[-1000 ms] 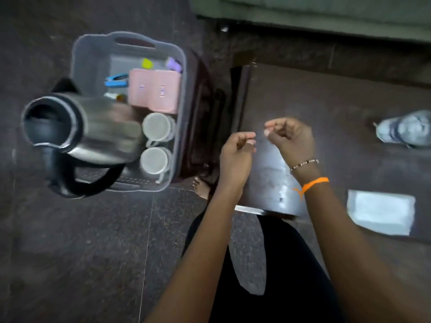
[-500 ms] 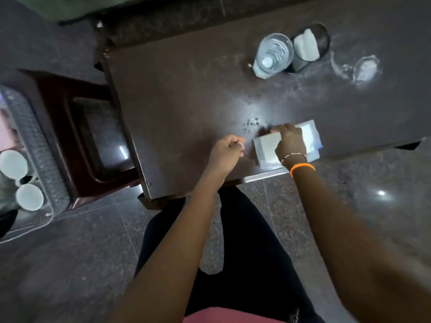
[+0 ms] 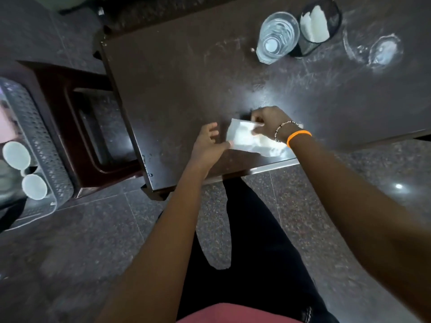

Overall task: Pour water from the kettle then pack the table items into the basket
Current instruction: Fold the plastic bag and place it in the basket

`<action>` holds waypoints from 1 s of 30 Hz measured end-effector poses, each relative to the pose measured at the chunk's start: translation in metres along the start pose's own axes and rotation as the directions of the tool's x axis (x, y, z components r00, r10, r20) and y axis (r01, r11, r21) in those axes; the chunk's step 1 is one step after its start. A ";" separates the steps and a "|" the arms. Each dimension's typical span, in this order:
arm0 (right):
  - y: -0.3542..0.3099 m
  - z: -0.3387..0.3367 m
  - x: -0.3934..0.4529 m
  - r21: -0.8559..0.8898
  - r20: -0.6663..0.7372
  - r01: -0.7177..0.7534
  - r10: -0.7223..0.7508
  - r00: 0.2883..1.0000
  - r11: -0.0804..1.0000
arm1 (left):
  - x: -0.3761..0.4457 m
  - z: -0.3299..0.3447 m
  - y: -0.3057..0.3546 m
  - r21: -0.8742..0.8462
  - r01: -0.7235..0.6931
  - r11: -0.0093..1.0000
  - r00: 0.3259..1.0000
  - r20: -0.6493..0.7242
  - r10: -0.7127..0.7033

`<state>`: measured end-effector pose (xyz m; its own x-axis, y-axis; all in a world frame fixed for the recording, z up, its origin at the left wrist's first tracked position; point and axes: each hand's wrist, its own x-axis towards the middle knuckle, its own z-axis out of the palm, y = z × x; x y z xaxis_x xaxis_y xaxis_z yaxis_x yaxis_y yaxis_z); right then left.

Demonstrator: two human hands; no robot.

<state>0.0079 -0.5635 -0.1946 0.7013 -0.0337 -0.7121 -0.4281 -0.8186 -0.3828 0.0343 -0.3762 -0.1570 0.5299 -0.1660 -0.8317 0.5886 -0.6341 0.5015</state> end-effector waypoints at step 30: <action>-0.343 0.058 0.027 0.745 -0.268 0.255 -0.073 0.961 0.617 | -0.062 -0.301 -0.106 -0.882 -0.323 0.344 0.914 -0.384 -0.128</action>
<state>0.1407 -0.2503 -0.1161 0.8578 -0.1260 -0.4983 -0.5099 -0.0868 -0.8558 0.1224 -0.0715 -0.0870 0.6436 0.2200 -0.7331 0.5700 0.5015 0.6509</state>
